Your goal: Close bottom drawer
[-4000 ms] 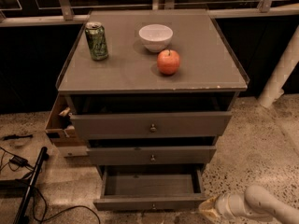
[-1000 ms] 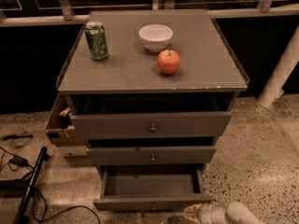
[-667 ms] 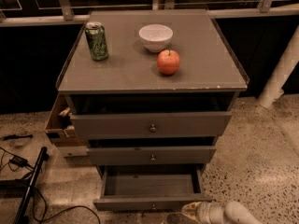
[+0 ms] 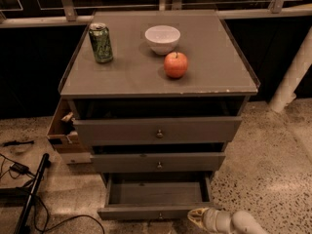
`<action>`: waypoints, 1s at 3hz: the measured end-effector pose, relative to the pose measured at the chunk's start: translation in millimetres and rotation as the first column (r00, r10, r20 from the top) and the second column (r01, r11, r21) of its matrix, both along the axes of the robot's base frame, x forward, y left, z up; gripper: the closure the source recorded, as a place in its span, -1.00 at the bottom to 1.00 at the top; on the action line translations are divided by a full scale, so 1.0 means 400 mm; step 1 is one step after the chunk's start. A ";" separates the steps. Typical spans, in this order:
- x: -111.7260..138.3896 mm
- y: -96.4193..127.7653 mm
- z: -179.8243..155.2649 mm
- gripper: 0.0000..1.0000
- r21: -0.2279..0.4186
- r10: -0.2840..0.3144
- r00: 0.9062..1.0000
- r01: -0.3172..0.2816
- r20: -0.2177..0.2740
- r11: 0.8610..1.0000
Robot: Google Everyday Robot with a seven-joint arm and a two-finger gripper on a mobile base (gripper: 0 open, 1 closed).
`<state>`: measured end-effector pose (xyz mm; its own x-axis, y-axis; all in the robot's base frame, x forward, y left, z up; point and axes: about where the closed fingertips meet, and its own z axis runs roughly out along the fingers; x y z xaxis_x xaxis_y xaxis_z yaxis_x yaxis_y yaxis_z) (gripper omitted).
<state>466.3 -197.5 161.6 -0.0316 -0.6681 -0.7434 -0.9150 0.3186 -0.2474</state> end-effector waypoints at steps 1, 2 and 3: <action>0.033 0.003 -0.011 1.00 0.015 -0.014 0.999 0.014 0.031 1.000; 0.031 0.003 -0.011 1.00 0.015 -0.015 0.999 0.014 0.031 1.000; 0.059 -0.002 -0.016 1.00 0.024 -0.034 0.998 0.033 0.049 0.999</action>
Offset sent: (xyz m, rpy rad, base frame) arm 0.0558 -0.0139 -0.0121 0.0439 -0.1001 -0.0849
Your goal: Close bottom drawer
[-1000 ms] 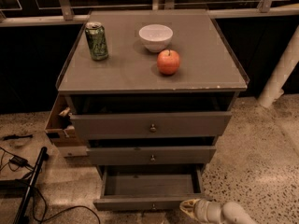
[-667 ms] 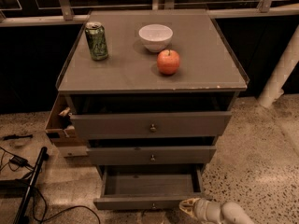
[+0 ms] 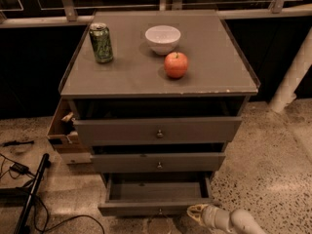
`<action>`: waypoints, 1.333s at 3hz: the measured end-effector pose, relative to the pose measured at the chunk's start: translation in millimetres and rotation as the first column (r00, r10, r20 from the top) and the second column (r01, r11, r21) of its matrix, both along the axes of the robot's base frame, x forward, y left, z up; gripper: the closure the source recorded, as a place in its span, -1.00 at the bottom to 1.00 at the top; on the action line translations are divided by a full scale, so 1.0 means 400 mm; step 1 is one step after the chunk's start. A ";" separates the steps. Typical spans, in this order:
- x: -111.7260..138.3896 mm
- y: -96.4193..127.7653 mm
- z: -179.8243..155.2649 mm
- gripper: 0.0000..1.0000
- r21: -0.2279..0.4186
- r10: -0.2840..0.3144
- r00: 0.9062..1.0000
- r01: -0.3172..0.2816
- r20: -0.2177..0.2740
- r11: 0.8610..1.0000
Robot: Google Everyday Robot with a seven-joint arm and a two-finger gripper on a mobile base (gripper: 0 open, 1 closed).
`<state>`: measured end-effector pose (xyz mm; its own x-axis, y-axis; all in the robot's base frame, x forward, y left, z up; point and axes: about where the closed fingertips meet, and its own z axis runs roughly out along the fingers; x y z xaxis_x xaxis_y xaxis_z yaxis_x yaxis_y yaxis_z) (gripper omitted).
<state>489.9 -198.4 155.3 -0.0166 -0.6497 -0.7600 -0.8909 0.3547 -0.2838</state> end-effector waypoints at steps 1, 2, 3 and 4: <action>0.120 0.001 -0.006 1.00 -0.016 -0.039 0.998 0.040 0.046 0.999; 0.120 0.001 -0.006 1.00 -0.016 -0.039 0.998 0.040 0.046 0.999; 0.119 0.015 0.002 1.00 -0.060 -0.033 0.997 0.037 0.067 0.998; 0.122 0.036 0.024 1.00 -0.161 -0.010 0.996 0.025 0.090 0.987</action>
Offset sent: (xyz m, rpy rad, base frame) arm 0.0809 -0.0034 -0.0016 -0.0490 -0.0741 -0.0660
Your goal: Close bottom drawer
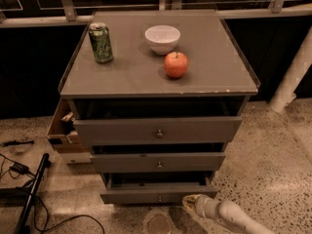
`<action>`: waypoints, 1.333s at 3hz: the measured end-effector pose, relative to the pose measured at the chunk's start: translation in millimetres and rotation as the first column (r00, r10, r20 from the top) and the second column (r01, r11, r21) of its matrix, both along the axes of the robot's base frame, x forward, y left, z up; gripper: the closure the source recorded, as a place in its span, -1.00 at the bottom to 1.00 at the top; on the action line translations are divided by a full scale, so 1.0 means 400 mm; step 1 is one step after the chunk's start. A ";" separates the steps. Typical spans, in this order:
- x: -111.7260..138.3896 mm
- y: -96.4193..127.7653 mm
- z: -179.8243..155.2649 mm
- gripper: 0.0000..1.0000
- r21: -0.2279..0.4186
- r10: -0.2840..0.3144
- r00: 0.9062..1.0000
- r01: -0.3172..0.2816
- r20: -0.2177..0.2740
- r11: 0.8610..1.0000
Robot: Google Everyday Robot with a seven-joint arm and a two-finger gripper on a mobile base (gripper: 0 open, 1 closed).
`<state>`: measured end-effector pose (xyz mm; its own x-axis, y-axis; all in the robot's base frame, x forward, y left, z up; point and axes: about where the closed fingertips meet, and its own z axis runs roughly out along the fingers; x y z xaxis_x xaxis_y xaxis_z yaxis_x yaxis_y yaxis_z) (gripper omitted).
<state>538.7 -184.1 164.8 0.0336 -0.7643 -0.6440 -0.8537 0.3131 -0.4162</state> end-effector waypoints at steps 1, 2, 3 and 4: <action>-0.004 0.037 0.015 1.00 -0.121 0.036 0.999 -0.037 -0.011 0.992; 0.003 0.038 0.008 1.00 -0.155 0.021 1.000 -0.019 0.014 0.988; 0.007 0.035 0.010 1.00 -0.151 0.016 1.000 -0.014 0.017 0.988; 0.014 0.036 0.001 1.00 -0.138 0.010 0.999 -0.004 0.041 0.990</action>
Offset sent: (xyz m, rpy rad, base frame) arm -0.0018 0.0130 0.0055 -0.0988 0.0079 0.0327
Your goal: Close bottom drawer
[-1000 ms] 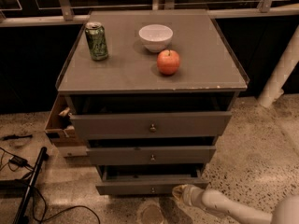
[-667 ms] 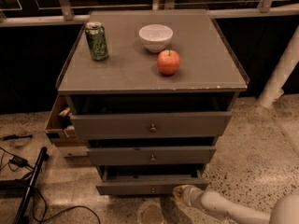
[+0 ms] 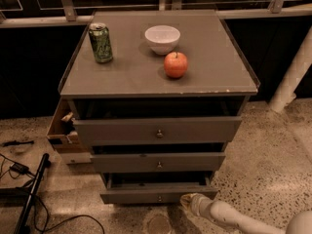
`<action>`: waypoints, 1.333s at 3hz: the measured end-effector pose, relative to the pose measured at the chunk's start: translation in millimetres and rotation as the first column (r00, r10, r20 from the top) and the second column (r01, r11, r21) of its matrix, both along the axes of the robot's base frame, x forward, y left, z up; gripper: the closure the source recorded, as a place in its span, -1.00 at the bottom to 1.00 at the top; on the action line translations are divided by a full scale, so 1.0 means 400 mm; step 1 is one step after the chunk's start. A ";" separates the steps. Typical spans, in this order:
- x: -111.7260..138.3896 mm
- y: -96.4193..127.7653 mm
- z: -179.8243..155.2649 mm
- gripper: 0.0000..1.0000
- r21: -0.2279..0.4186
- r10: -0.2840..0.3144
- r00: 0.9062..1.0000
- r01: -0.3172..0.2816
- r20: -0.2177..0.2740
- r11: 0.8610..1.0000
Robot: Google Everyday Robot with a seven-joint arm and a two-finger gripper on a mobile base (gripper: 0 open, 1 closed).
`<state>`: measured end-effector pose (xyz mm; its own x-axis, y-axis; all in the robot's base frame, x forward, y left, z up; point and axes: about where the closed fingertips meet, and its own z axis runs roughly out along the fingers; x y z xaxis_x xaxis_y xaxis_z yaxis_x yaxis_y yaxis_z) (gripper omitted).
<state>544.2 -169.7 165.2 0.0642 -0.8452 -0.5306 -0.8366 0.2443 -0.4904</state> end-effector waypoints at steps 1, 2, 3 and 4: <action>0.018 0.004 -0.007 1.00 0.010 -0.010 0.999 0.009 0.031 1.000; 0.043 0.009 -0.005 1.00 0.011 -0.018 0.998 0.018 0.061 1.000; 0.070 0.013 0.003 1.00 0.008 -0.028 0.996 0.027 0.087 1.000; 0.102 0.014 0.007 1.00 0.008 -0.040 0.993 0.040 0.107 0.999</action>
Offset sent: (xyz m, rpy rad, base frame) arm 0.0296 0.0020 0.0002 0.0067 -0.0980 -0.0327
